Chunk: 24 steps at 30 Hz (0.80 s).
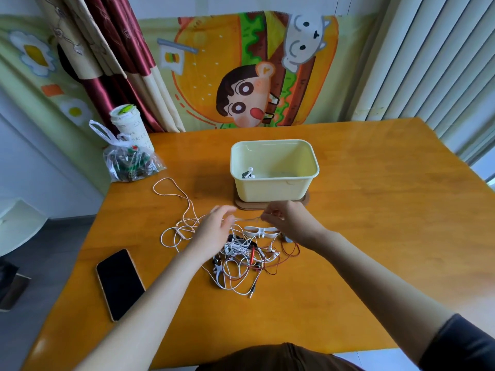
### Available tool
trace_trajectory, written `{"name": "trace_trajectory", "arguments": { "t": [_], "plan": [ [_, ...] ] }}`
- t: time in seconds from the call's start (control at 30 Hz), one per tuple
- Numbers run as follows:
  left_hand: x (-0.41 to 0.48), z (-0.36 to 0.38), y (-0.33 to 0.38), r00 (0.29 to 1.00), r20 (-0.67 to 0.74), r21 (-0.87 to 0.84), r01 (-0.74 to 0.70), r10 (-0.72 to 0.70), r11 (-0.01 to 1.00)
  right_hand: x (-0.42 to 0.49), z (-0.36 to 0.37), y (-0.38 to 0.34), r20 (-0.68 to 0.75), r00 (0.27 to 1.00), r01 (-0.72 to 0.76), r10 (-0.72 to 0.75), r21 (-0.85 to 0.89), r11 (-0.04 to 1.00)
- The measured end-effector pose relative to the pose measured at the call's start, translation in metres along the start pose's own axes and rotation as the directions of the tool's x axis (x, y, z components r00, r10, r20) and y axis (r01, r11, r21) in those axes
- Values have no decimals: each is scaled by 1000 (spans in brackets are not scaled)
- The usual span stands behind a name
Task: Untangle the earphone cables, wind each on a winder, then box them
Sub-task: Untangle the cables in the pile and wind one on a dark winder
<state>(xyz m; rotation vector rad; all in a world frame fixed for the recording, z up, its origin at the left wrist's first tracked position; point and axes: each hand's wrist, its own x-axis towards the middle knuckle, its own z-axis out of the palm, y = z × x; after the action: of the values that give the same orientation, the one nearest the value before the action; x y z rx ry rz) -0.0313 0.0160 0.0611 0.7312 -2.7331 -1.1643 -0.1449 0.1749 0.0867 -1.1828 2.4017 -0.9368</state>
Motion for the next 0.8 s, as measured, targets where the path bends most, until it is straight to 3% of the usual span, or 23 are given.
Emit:
{"name": "trace_trajectory", "arguments": {
  "t": [0.1, 0.2, 0.3, 0.53, 0.67, 0.8],
  "plan": [
    [-4, 4, 30, 984, 138, -153, -92, 113, 984, 2, 1, -9, -19, 996, 93, -92, 21, 995],
    [-3, 1, 32, 975, 184, -175, -94, 126, 980, 2, -4, -7, -21, 996, 86, -85, 52, 995],
    [0, -4, 21, 990, 95, -117, -96, 107, 989, -1, -12, 5, 10, 999, 30, -30, 44, 999],
    [11, -23, -20, 969, -227, -72, 88, -102, 994, -6, -23, 34, 37, 990, -138, 137, 49, 989],
    [10, -23, -36, 963, -232, -2, 142, -139, 990, -6, -21, 45, 52, 977, -209, 207, 26, 978],
    [10, -13, -45, 971, -179, 79, 172, -156, 982, -8, -12, 54, -6, 961, -274, 276, -114, 955]
  ]
}}
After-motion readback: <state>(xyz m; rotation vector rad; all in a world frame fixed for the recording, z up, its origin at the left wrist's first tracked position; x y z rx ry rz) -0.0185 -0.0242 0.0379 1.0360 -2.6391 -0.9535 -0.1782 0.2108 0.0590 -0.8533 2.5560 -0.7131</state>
